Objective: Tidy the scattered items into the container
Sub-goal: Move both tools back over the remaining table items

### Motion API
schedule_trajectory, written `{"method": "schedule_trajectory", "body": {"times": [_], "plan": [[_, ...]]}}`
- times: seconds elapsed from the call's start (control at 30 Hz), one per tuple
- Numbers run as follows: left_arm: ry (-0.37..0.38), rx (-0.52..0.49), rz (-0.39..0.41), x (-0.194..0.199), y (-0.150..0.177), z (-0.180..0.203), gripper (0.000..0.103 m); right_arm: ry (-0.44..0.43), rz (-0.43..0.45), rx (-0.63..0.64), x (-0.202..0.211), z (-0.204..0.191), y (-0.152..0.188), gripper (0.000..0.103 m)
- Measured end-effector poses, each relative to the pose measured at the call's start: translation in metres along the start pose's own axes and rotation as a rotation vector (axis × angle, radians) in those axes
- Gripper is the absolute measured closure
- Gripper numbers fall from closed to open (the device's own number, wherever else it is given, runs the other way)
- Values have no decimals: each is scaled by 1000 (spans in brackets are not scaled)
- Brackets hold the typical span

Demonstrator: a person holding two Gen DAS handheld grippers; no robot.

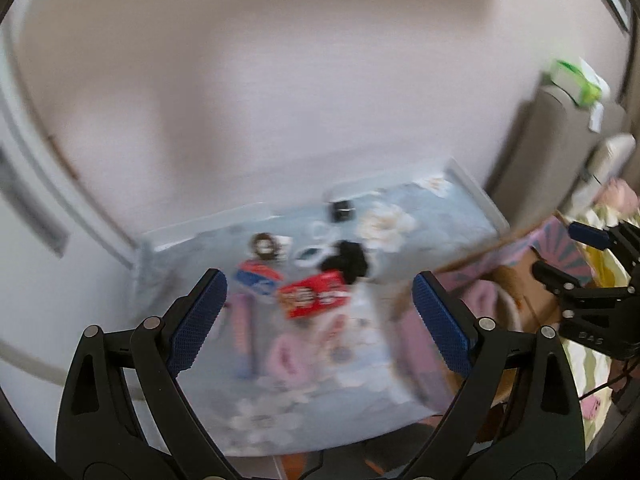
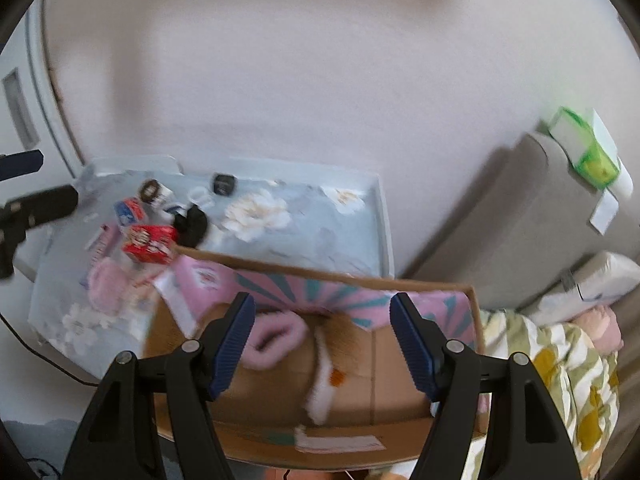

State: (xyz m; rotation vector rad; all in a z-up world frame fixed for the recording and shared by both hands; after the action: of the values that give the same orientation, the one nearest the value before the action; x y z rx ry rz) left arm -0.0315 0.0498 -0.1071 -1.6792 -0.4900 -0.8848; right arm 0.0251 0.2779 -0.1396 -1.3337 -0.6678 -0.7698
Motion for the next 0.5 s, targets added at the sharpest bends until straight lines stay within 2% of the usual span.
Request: {"method": "schedule_trajectory", "body": {"times": [0.1, 0.23, 0.33, 0.5], "plan": [[-66, 37, -6, 5, 7, -39, 8, -25, 34, 24, 6, -22, -11, 37], [-104, 69, -31, 3, 21, -76, 8, -85, 67, 57, 10, -55, -25, 37], [-101, 85, -72, -9, 35, -93, 8, -138, 78, 93, 9, -87, -32, 37], [-44, 121, -167, -44, 61, -103, 8, -208, 57, 157, -3, -143, -23, 37]]}}
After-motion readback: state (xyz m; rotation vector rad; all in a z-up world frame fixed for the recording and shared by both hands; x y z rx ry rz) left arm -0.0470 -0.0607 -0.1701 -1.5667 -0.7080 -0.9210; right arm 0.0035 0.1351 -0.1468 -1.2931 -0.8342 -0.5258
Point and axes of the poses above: each gripper's, at about its wrist camera, not at the fingertips, and x roughly against the way its jaws point, z to its right, y to its underside, the point moved 5 cm from there along -x, roughly the way its jaws point, and after that the axes turned 1 degree about -y, right-handed, at the moved point
